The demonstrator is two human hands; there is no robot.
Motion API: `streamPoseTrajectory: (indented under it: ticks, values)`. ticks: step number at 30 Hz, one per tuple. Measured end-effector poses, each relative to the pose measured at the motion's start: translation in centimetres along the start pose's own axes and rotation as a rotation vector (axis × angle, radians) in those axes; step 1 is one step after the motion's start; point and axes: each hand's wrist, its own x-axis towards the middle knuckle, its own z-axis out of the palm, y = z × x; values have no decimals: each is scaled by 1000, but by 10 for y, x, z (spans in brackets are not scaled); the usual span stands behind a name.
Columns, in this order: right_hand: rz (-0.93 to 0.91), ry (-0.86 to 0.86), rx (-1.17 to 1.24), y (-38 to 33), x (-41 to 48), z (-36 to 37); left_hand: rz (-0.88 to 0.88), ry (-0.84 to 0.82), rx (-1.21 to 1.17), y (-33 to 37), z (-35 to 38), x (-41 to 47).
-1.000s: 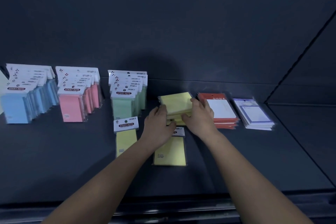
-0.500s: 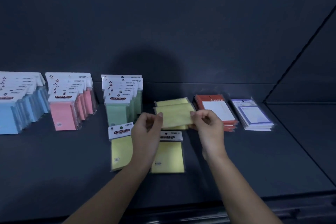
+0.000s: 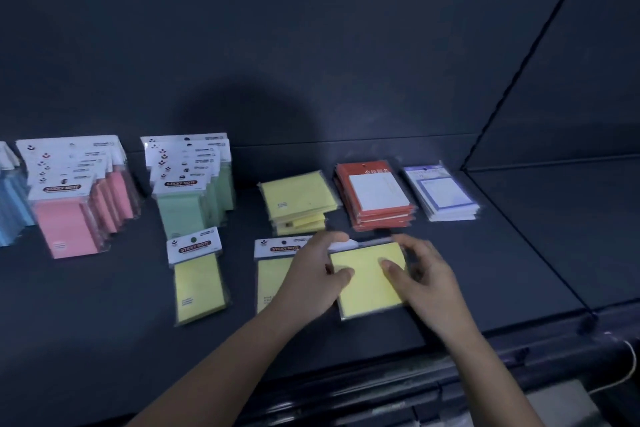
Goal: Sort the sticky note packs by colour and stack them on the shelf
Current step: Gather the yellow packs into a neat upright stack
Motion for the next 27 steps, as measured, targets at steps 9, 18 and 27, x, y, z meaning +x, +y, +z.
streamPoseTrajectory:
  ticks: [9,18,27]
  values:
    - [88,35,-538,15,-3,-17,248,-23,640,0,35,3]
    - [-164,22,-271,-24,14,15,44,510,368,-3,-16,24]
    - [81,-239,-232,-69,85,72,-84,307,97,-16,-40,38]
